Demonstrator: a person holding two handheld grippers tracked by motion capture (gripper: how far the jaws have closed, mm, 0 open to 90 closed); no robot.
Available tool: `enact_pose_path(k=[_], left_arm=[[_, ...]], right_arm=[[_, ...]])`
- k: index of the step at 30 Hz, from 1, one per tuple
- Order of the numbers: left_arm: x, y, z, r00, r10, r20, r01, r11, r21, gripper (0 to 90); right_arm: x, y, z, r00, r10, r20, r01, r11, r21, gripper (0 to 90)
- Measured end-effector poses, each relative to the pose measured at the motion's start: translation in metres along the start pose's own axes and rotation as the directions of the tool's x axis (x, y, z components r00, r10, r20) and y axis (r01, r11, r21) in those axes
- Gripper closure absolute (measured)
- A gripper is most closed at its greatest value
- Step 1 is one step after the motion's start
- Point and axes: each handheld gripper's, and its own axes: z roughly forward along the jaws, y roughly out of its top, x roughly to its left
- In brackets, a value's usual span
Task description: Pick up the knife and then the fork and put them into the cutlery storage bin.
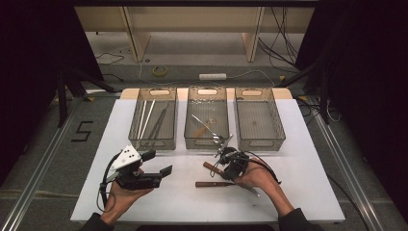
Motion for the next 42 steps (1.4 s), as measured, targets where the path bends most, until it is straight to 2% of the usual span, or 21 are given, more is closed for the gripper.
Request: enact_pose_path(k=[3,17,18,26,35,39,42], left_arm=[[0.0,0.0,0.0,1.0,0.001,0.0,-0.001,1.0,0.0,17.4],[0.0,0.0,0.0,1.0,0.006,0.0,-0.006,1.0,0.002,17.4],[0.0,0.0,0.0,1.0,0.007,0.0,-0.007,1.0,0.003,17.4],[0.0,0.0,0.0,1.0,0.004,-0.002,-0.004,1.0,0.003,17.4],[0.0,0.0,-0.001,1.0,-0.003,-0.006,0.003,1.0,-0.002,17.4],[0.001,0.0,-0.001,1.0,-0.005,-0.008,0.005,1.0,-0.004,17.4],[0.002,0.0,0.0,0.9999,-0.009,-0.01,0.009,0.9999,-0.007,17.4]], right_arm=[[0.0,0.0,0.0,1.0,0.0,0.003,0.0,1.0,0.004,76.1],[0.001,0.003,-0.003,0.9999,-0.016,-0.002,0.016,1.0,0.014,77.5],[0.0,0.003,-0.004,0.9996,-0.028,-0.009,0.028,1.0,0.008,77.6],[-0.002,0.002,-0.014,0.9997,-0.022,-0.012,0.021,0.999,-0.033,77.6],[-0.009,-0.001,-0.036,0.9998,0.013,-0.017,-0.014,0.994,-0.108,77.6],[-0.018,-0.003,-0.05,0.9993,0.034,-0.014,-0.036,0.988,-0.151,77.7],[-0.027,-0.005,-0.064,0.9976,0.069,-0.009,-0.07,0.979,-0.193,77.6]])
